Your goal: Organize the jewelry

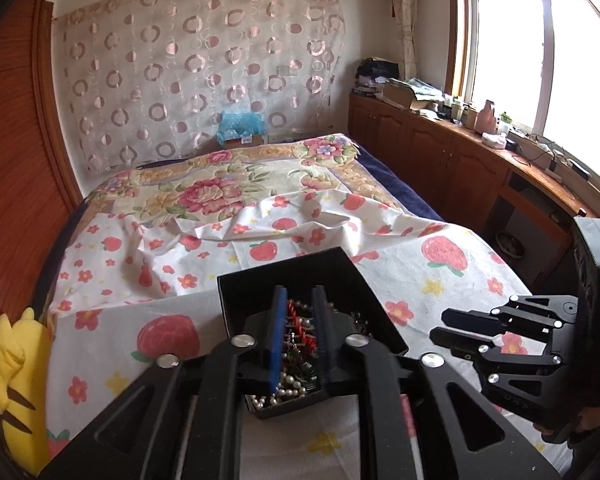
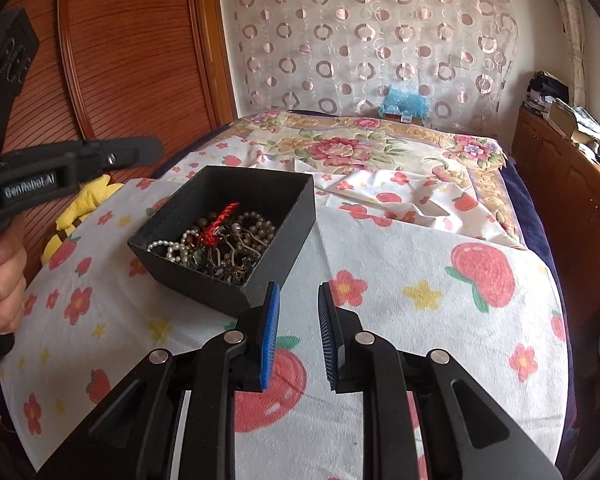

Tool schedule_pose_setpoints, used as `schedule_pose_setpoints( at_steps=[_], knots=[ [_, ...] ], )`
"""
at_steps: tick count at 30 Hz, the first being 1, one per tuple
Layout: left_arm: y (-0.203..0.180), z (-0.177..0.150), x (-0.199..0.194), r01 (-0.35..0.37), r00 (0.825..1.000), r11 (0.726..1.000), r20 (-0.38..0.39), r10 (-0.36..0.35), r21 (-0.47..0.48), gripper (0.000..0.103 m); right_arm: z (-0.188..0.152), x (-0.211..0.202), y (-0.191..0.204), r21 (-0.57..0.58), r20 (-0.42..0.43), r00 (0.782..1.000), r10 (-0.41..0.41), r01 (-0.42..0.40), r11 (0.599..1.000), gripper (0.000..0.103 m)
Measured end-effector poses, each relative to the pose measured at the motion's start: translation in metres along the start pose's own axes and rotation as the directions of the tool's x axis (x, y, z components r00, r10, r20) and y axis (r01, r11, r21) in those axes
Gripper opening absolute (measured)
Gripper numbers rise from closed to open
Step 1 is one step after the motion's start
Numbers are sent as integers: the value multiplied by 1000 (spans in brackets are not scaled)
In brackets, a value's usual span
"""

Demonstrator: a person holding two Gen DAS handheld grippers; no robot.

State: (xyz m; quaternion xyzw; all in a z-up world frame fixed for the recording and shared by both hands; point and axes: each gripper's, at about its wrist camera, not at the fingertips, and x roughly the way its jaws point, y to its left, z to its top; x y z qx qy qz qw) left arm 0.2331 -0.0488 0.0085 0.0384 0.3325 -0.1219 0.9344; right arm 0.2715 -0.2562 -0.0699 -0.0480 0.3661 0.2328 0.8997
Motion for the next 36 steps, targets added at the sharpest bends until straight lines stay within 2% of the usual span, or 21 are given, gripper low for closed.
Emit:
schedule_pose_setpoints(
  at_steps=[1,3,4,5,7,10,11,12,14,18,22,26,33,36],
  knots=[
    [0,-3,-1,-3,1000,1000,1,3,0,26,0,-2,0,0,3,1000,-3,3,1000,22],
    [1,-10,-5,-7,1000,1000,3,7,-3,32,-2,-7,2,0,15,1000,-9,9,1000,23],
    [1,-15,-7,-10,1000,1000,5,10,-5,42,-3,-9,3,1,21,1000,-11,11,1000,26],
    [1,-18,-9,-17,1000,1000,8,17,-7,60,-4,-13,5,3,32,999,-15,15,1000,33],
    [2,-26,-14,-33,999,999,21,33,-9,81,-3,-20,7,5,51,999,-19,19,1000,40],
    [3,-37,-18,-49,999,999,16,49,-6,88,-6,-26,12,16,69,998,-11,10,1000,50],
    [4,-41,-20,-52,999,999,16,52,-10,90,-6,-29,14,21,77,997,-21,19,1000,61],
    [4,-43,-22,-53,998,999,18,53,-12,92,-7,-30,15,23,83,996,-30,29,999,71],
    [6,-48,-28,-63,998,998,25,64,-20,95,-8,-35,18,25,104,993,-55,53,998,79],
    [10,-54,-41,-69,997,996,39,71,-50,95,-12,-43,22,47,133,988,-80,75,996,94],
    [8,-60,-56,-89,994,994,61,92,-57,95,-13,-55,24,66,169,980,-105,95,993,100],
    [7,-64,-74,-124,988,990,89,129,-60,95,-13,-74,32,74,216,968,-130,117,990,100],
    [6,-71,-105,-129,981,988,138,139,-84,95,-17,-107,45,90,297,940,-167,146,985,100],
    [6,-75,-116,-119,982,988,137,132,-97,95,-20,-117,49,102,313,935,-166,141,985,100]
  ],
)
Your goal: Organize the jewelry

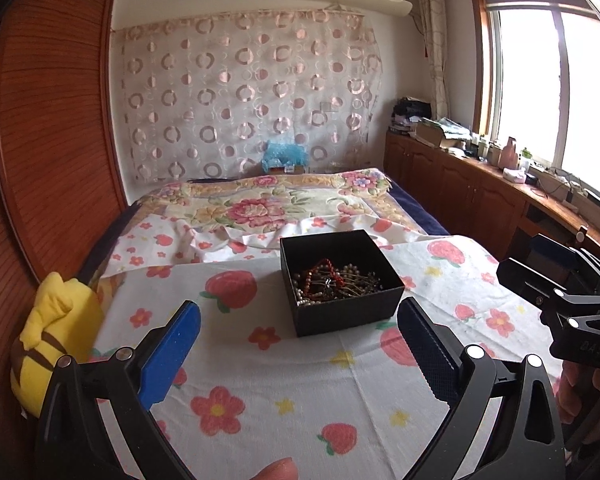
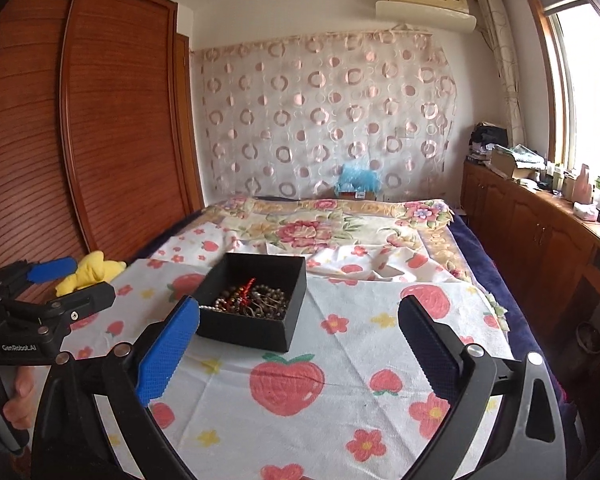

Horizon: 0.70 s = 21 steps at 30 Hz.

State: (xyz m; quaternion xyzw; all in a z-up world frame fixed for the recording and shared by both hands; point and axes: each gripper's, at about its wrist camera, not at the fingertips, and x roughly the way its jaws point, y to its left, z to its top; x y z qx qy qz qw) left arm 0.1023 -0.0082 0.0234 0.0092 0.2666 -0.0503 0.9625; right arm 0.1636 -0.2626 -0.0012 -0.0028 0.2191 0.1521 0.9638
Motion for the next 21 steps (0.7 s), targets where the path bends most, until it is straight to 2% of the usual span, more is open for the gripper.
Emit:
schedule_pose_setpoints(
  at_steps=[7,21],
  knots=[
    [4,-5,-19,-9,1000,1000,25,10,-10,95,-4,-15,3,10,16,1000,0,-1,1000,100],
    [3,-10,-22,-27,999,1000,43,28,-15,95,-6,-21,4,12,28,1000,1,-1,1000,100]
  ],
)
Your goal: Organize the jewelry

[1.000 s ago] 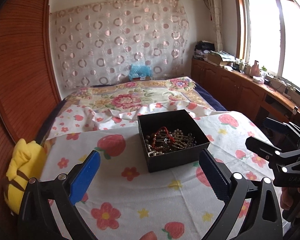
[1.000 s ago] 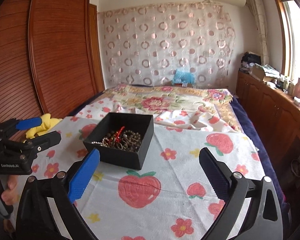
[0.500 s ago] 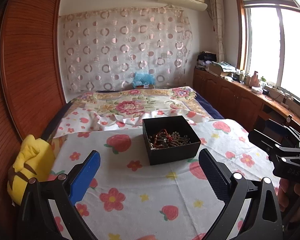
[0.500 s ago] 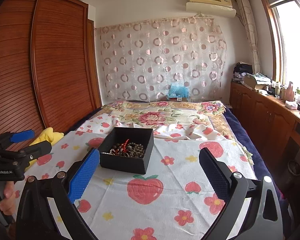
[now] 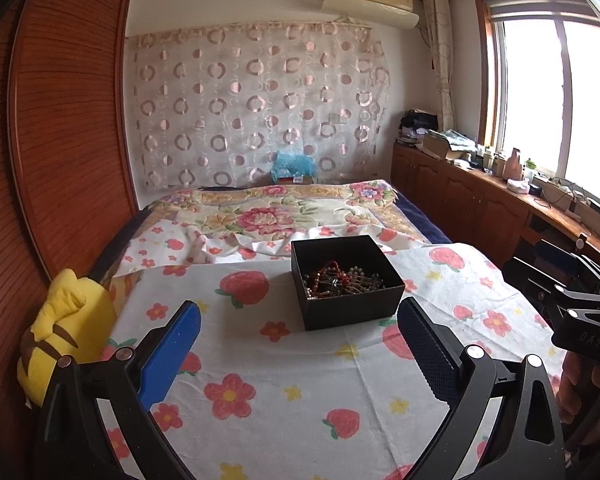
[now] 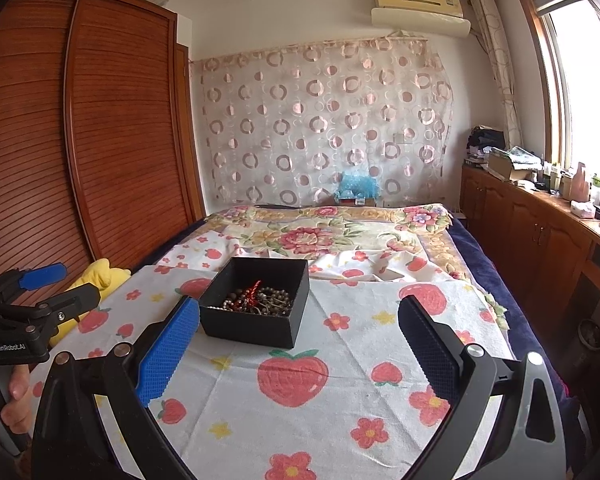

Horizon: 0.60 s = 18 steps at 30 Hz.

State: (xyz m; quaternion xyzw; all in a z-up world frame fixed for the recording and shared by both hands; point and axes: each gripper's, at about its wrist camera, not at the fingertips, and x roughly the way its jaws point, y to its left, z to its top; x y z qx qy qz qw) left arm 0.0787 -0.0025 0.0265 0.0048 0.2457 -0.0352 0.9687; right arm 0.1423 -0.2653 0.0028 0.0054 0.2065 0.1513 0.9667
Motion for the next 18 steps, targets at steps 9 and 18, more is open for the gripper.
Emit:
schedule_pose_setpoints(
  at_steps=[9,18],
  knots=[
    [-2,-2,1,-1,1000,1000,0,1,0,95,0,0,-1,0,-1,1000,-3,3,1000,100],
    [-2,-3,1,-3,1000,1000,0,3,3,95,-1,-1,0,1,-3,1000,-3,3,1000,100]
  ],
)
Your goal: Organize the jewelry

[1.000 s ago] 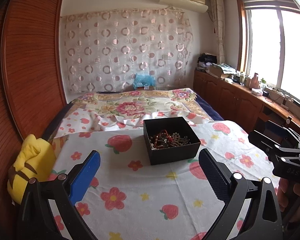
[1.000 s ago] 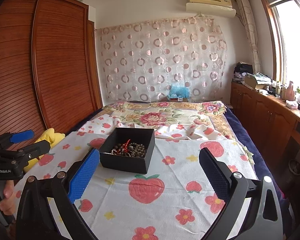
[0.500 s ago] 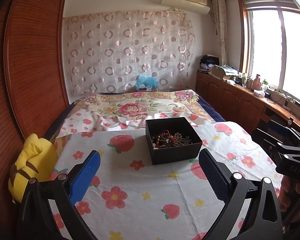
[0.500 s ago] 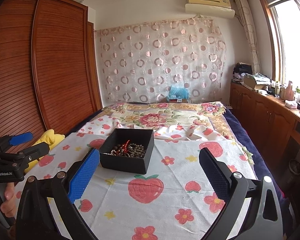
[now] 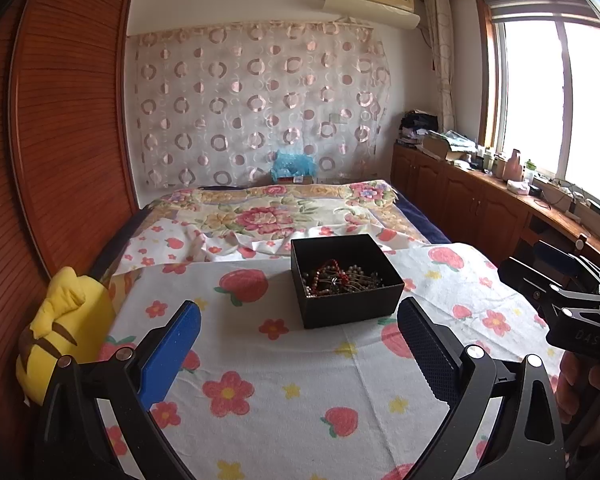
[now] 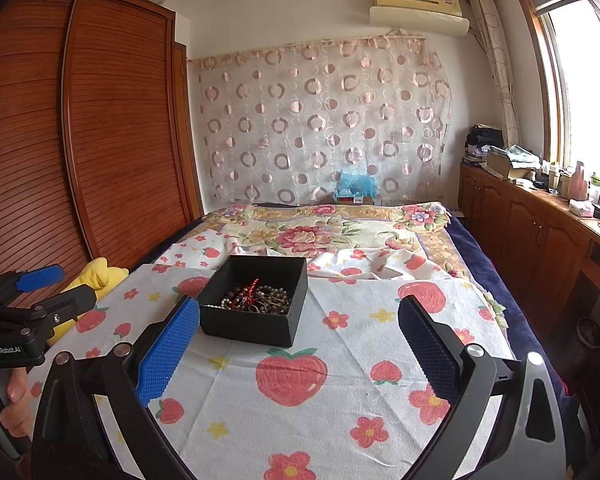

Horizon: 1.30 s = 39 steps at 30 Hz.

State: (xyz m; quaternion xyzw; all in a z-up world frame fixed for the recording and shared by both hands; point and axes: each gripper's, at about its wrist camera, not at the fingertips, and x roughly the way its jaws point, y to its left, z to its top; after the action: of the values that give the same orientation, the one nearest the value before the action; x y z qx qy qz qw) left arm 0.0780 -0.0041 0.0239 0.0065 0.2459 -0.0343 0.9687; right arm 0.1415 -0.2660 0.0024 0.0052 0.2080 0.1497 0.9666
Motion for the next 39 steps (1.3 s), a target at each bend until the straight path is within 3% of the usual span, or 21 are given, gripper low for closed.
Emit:
schedule_pose_setpoints(
  at_steps=[39],
  knots=[
    [1,-2,-2,-6,1000,1000,11,6,-1,95,0,0,-1,3,3,1000,-2,2,1000,100]
  ],
)
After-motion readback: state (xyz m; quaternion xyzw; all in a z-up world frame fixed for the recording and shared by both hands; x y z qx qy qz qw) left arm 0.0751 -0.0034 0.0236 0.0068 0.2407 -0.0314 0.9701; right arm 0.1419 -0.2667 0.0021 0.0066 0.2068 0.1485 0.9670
